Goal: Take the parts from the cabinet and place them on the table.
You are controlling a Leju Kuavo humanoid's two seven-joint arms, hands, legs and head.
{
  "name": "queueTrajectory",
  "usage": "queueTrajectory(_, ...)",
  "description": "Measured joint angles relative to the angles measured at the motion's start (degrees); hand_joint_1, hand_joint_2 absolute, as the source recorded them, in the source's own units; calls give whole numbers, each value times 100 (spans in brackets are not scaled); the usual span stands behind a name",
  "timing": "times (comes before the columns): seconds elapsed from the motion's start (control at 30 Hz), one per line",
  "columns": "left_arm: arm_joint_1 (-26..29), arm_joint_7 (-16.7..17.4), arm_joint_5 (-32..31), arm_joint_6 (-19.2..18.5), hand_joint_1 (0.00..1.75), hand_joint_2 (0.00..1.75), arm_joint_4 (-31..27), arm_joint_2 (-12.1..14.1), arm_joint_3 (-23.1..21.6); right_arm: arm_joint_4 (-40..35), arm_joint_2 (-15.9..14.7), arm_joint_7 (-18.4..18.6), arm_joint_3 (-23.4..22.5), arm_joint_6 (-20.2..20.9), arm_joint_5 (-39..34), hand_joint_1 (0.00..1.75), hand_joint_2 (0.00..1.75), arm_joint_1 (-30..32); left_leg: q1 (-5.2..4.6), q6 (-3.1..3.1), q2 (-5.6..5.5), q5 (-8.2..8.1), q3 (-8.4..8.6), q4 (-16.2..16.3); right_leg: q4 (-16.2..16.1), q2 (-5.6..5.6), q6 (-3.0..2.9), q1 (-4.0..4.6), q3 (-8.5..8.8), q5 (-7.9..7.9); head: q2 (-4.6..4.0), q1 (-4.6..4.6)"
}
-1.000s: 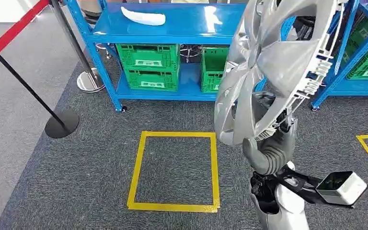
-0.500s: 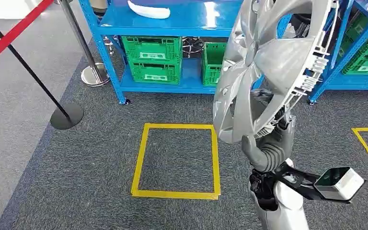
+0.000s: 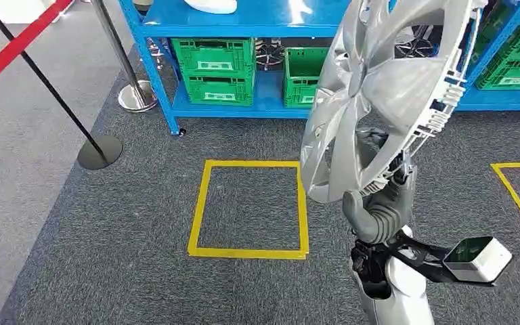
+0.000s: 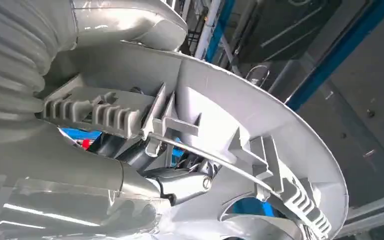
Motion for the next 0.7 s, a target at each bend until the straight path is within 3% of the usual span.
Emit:
queueTrajectory(0.03,7,9,11,15,0,175,0,2,4,2,0,-11,2,0,0,175,175,-5,-17,30,-14,18,-114,41,-46,-13,28,-12,-29,95,0,-6)
queueTrajectory(0.1,44,28,26,31,0,175,2,5,7,11,11,-13,4,2,-2,175,175,12,-22,164,-6,159,-249,53,-145,-15,109,-16,-48,279,0,0)
queueTrajectory(0.13,61,31,26,33,0,175,7,2,9,22,11,-22,9,2,-2,175,175,34,9,219,42,241,-317,61,-89,14,134,-35,-112,86,0,-20)
queueTrajectory(0.17,63,33,26,39,0,175,7,2,11,22,9,-35,11,0,22,175,175,42,10,262,35,309,-407,60,156,27,152,-37,-180,-310,0,17)
queueTrajectory(0.2,81,39,40,57,0,175,7,0,18,24,9,-37,13,-17,59,175,175,43,8,277,20,386,-495,60,567,29,182,-39,-263,-719,0,26)
queueTrajectory(0.23,79,44,31,72,0,175,7,0,20,24,9,-44,13,-55,112,175,175,53,6,283,21,461,-579,65,1012,31,204,-38,-337,-1030,0,22)
queueTrajectory(0.27,82,46,28,76,0,175,7,2,24,26,9,-59,15,-99,184,175,175,68,1,283,16,531,-665,72,1448,33,216,-37,-415,-1160,0,26)
queueTrajectory(0.3,87,46,28,76,0,175,9,2,33,28,7,-74,13,-131,223,175,175,79,-2,280,-1,599,-758,88,1811,35,209,-38,-437,-1058,0,26)
queueTrajectory(0.33,87,46,28,76,0,175,7,0,42,28,7,-76,13,-142,230,175,175,97,-2,277,0,665,-831,113,1924,38,192,-37,-368,-797,0,26)
queueTrajectory(0.37,79,46,28,79,0,175,7,0,44,31,7,-79,11,-146,229,175,175,106,-7,268,-27,718,-913,143,1765,45,170,-37,-171,-582,0,26)
queueTrajectory(0.4,73,46,28,81,0,175,4,0,48,28,9,-79,11,-149,230,175,175,107,-9,254,-43,752,-983,176,1315,62,134,-36,186,-483,0,26)
queueTrajectory(0.43,69,46,20,83,0,175,4,0,52,28,9,-79,11,-149,229,175,175,106,-11,241,-56,772,-1019,212,702,78,105,-31,630,-527,0,26)
queueTrajectory(0.47,79,52,20,83,0,175,4,-7,55,28,13,-77,13,-149,230,175,175,100,-18,220,-61,780,-1054,241,165,85,62,-21,986,-830,0,22)
queueTrajectory(0.5,90,55,17,83,0,175,4,-9,59,28,17,-79,15,-149,229,175,175,97,-35,189,-72,801,-1085,276,-106,86,60,-7,1169,-899,0,15)
queueTrajectory(0.6,91,55,17,87,0,175,4,2,87,28,17,-74,13,-146,249,175,175,106,-57,79,-72,883,-1204,313,-187,88,-46,-23,1087,-923,0,4)
queueTrajectory(0.63,92,55,17,87,0,175,4,11,92,28,17,-61,13,-149,254,175,175,103,-41,53,-69,815,-1252,377,-194,64,-90,-52,1061,-887,0,22)
queueTrajectory(0.67,93,55,17,87,0,175,4,13,94,28,20,-57,13,-157,256,175,175,107,-37,15,-43,606,-1341,569,-193,63,-132,-52,1027,-857,0,-21)
queueTrajectory(0.7,94,55,17,87,0,175,4,17,98,28,22,-52,11,-157,262,175,175,106,-14,-17,-38,316,-1497,957,-192,58,-158,-51,991,-824,0,-37)
